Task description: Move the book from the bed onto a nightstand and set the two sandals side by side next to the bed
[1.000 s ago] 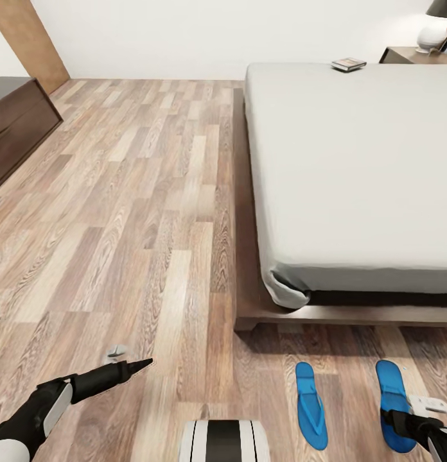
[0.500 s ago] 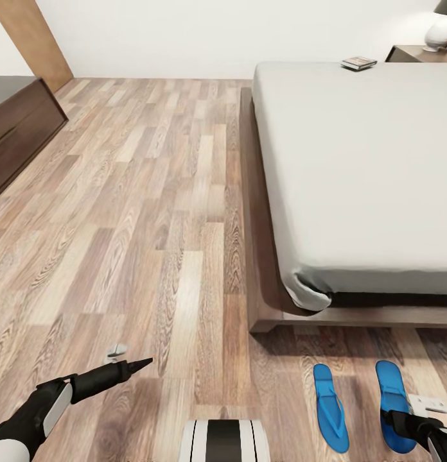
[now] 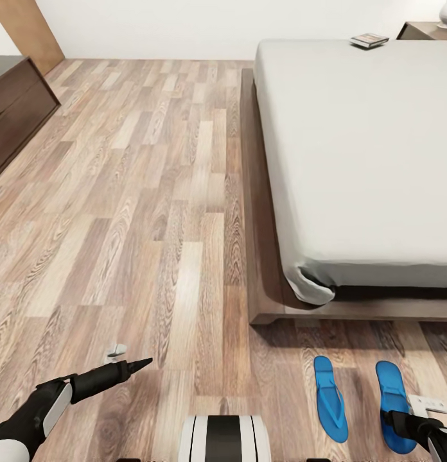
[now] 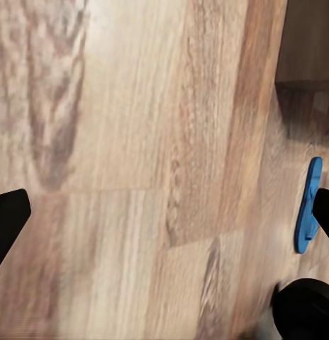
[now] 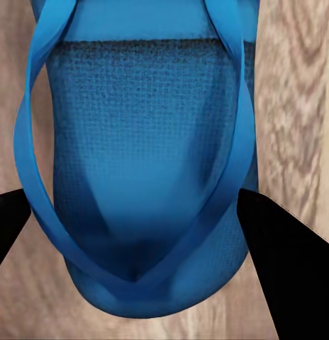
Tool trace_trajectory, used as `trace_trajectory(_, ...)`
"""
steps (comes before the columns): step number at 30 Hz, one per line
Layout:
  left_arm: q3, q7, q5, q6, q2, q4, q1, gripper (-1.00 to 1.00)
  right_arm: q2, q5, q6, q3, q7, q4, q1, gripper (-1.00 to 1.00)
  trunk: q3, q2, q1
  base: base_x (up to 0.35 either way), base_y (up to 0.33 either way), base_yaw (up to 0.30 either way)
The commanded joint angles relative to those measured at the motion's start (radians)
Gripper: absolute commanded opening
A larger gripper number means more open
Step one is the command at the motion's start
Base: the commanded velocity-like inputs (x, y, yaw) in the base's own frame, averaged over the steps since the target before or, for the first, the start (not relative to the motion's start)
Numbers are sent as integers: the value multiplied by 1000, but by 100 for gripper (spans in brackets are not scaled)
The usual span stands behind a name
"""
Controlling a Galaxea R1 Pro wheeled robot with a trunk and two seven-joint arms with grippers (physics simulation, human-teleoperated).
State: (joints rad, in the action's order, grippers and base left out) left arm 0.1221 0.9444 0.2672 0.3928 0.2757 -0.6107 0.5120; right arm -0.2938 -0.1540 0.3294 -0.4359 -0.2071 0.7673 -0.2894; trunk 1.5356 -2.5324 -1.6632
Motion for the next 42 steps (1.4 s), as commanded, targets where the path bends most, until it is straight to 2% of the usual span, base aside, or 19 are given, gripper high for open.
trace_trajectory(1, 1, 2, 6, 9, 0, 0, 0, 100, 1, -11, 5, -4, -9, 1, -1, -100, 5, 0, 0, 0, 0, 0)
trace_trajectory(27, 3, 4, 6, 9, 0, 0, 0, 100, 1, -13, 3, -4, -10, 1, -1, -100, 105, -7, -12, 0, 0, 0)
trace_trajectory(42, 4, 4, 9, 9, 2, 0, 0, 100, 1, -13, 1, -4, -10, 1, -1, -100, 105, -7, -12, 80, 7, 0)
